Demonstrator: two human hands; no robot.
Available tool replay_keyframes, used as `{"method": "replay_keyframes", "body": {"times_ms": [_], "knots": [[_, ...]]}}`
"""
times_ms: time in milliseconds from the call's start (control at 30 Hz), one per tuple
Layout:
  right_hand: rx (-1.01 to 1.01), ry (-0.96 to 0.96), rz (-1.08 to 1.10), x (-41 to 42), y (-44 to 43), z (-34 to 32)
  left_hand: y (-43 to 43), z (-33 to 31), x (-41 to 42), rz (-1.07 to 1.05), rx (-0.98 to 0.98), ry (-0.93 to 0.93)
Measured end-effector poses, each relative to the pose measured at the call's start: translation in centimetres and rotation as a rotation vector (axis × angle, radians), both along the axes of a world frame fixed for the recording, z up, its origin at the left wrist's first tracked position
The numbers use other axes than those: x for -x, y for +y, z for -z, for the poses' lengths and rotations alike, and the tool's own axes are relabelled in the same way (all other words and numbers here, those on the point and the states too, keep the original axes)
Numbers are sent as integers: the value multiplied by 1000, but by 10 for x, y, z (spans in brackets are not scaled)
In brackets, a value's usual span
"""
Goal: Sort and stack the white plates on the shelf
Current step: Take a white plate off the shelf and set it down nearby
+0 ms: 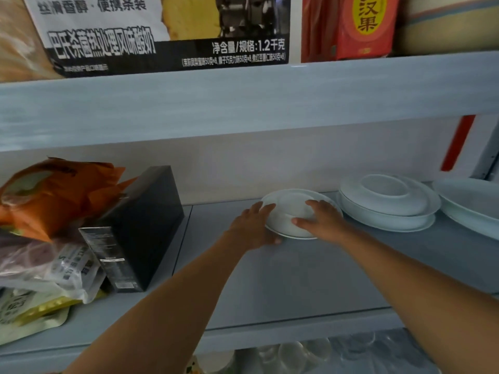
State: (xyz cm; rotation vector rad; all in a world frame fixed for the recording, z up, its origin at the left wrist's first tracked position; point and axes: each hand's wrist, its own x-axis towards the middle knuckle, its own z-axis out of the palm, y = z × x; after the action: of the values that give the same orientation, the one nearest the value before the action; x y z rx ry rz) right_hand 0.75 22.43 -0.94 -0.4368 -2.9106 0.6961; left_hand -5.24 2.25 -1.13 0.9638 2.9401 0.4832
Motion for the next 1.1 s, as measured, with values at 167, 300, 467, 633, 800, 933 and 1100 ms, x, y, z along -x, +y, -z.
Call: {"method": "replay_keyframes", "body": {"times_ms": [167, 300, 467, 633, 800, 933, 1100], "knots": [[10, 12, -65, -3, -2, 4, -1, 4, -1, -18, 15, -33], [-20, -13, -146, -13, -4, 1, -2, 0, -3, -42, 23, 14], [-87, -31, -246, -22, -13, 1, 0, -3, -7, -110, 68, 128], [-201, 41, -255, -26, -31, -1, -13, -8, -12, -129, 141, 244], [-257, 184, -265, -26, -41, -10, -23, -25, -22, -196, -32, 291], [-123, 367, -209, -22, -43, -24, -29, -44, -30, -211, -286, 392], [120, 599, -81, -21, -40, -53, -47, -74, -36, -416, -548, 324]]}}
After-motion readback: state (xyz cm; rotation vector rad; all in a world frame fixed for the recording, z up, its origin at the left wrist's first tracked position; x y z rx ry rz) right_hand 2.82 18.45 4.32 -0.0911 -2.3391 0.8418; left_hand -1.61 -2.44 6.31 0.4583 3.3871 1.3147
